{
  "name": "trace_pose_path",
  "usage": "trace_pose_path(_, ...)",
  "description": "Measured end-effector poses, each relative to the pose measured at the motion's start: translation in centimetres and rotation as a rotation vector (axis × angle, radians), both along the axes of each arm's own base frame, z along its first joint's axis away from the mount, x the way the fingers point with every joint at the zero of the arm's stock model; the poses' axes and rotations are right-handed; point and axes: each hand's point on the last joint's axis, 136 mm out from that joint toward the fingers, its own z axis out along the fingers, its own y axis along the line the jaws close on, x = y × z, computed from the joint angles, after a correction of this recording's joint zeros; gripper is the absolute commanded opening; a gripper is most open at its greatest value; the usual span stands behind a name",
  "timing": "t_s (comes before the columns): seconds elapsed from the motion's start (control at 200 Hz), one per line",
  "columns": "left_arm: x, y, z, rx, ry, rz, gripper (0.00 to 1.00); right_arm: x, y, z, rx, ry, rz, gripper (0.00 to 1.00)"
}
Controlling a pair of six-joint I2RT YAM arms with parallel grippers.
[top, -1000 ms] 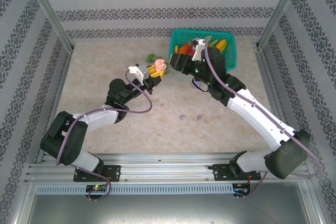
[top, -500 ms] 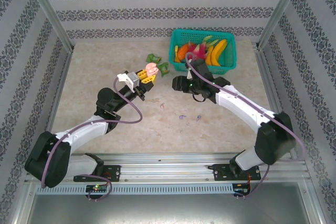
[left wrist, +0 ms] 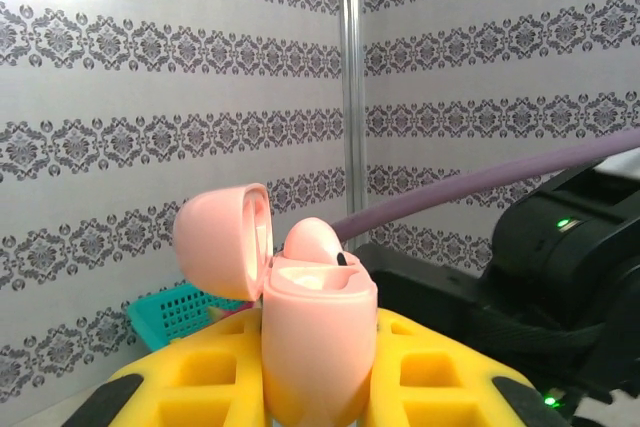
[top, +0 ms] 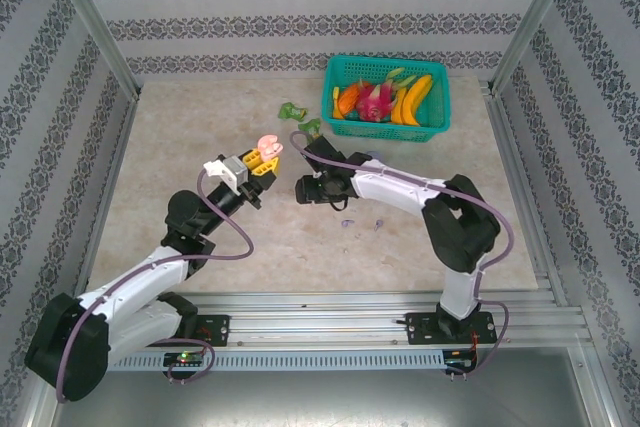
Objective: Insert the wireless bluetooth earbuds into the charging case
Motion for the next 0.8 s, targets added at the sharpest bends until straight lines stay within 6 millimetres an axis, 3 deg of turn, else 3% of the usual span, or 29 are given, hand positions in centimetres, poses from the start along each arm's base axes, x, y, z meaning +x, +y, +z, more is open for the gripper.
trace_pose_path(0.435,-0.3,0.7,-0.4,0.002,0.015,0.028,0.00,2.9,3.1,-3.2,0.000,0.033,0.013,0.55)
trace_pose_path(0.799,-0.3,0.7,-0.5,0.003,0.017,0.028,0.00,2.7,3.4,-4.3,0.005,0.061,0.023,0.54)
